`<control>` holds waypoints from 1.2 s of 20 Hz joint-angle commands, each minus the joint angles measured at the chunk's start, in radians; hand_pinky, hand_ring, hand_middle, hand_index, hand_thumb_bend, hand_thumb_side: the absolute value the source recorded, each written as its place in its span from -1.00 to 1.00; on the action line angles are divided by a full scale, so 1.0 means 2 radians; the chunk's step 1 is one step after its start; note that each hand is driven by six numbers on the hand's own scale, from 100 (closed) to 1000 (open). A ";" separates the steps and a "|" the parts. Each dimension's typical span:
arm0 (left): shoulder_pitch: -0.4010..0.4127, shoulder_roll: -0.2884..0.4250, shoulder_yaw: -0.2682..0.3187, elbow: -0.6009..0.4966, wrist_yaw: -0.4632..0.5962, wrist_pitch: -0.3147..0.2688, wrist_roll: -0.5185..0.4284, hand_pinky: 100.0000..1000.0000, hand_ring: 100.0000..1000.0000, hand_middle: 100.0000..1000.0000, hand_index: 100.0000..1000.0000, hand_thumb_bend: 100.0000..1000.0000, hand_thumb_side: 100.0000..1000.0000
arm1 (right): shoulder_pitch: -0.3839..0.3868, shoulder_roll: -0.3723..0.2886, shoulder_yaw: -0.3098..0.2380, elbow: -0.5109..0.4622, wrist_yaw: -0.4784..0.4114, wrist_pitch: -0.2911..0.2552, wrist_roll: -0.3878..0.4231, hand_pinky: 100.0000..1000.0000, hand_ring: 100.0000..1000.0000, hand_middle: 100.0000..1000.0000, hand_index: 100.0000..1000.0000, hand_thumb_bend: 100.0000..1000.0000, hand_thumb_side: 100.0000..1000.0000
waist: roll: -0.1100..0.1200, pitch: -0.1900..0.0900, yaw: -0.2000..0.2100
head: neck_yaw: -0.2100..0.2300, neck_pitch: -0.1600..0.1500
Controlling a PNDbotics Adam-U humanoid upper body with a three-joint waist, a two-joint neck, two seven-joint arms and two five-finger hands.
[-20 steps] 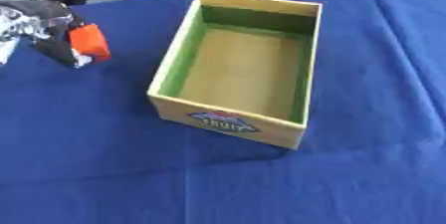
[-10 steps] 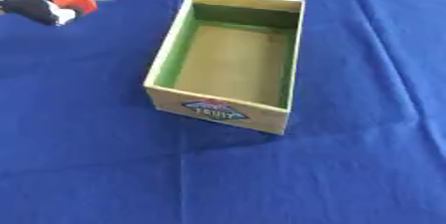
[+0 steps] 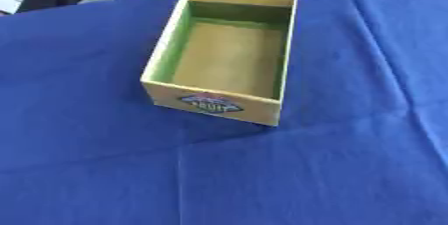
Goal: Pick up objects on the table and place them in the box.
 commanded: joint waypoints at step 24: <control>-0.031 -0.099 -0.047 0.119 0.050 -0.007 -0.027 -0.71 -0.24 -0.21 0.12 -1.00 0.07 | -0.035 0.008 0.006 -0.007 -0.016 -0.007 0.008 0.60 0.48 0.40 0.46 -1.00 0.14 | 0.002 -0.003 -0.016 | -0.002 -0.005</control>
